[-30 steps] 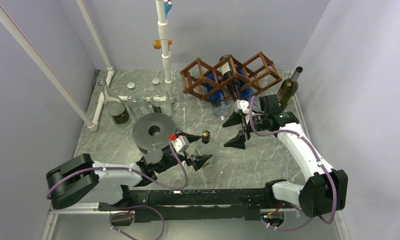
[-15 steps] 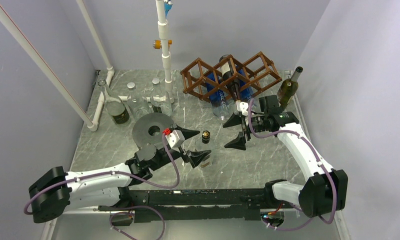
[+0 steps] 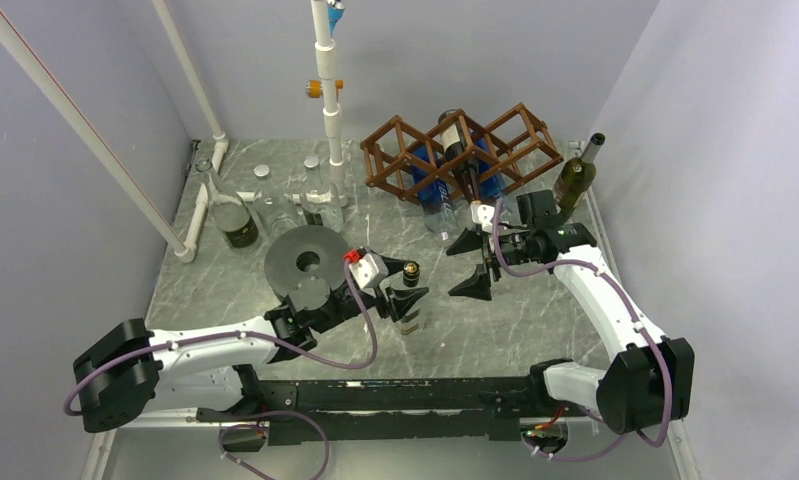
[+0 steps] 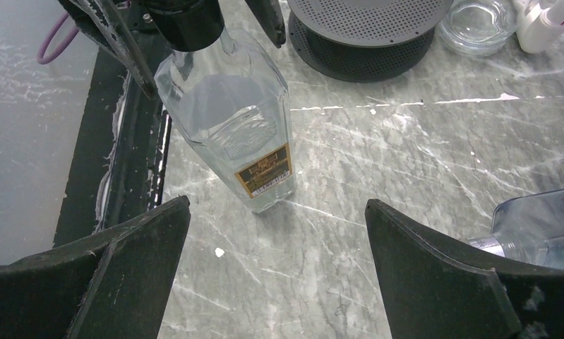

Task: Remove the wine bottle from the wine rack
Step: Place the wine bottle at the center of the board.

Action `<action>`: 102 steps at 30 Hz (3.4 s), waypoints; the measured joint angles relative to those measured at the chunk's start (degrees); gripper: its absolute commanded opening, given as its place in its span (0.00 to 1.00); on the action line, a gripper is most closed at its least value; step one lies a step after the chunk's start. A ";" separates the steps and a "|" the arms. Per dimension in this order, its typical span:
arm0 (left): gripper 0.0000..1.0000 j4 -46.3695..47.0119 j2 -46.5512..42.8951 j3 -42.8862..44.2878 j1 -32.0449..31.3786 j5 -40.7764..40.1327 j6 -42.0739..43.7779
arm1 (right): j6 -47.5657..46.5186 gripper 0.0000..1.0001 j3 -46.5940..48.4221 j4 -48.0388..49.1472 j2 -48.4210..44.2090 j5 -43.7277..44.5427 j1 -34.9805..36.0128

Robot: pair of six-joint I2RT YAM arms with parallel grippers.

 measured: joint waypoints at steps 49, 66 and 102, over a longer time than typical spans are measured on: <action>0.00 -58.42 -17.55 25.62 9.57 -13.07 -1.57 | -0.90 0.98 0.02 -1.70 0.52 1.31 0.02; 0.00 -65.02 -26.60 26.75 19.71 -36.17 5.20 | -1.79 0.98 0.37 -2.27 0.96 1.55 0.02; 0.00 -29.35 -15.61 7.06 63.43 -33.14 2.12 | -2.38 0.97 0.42 -2.58 1.29 1.64 0.22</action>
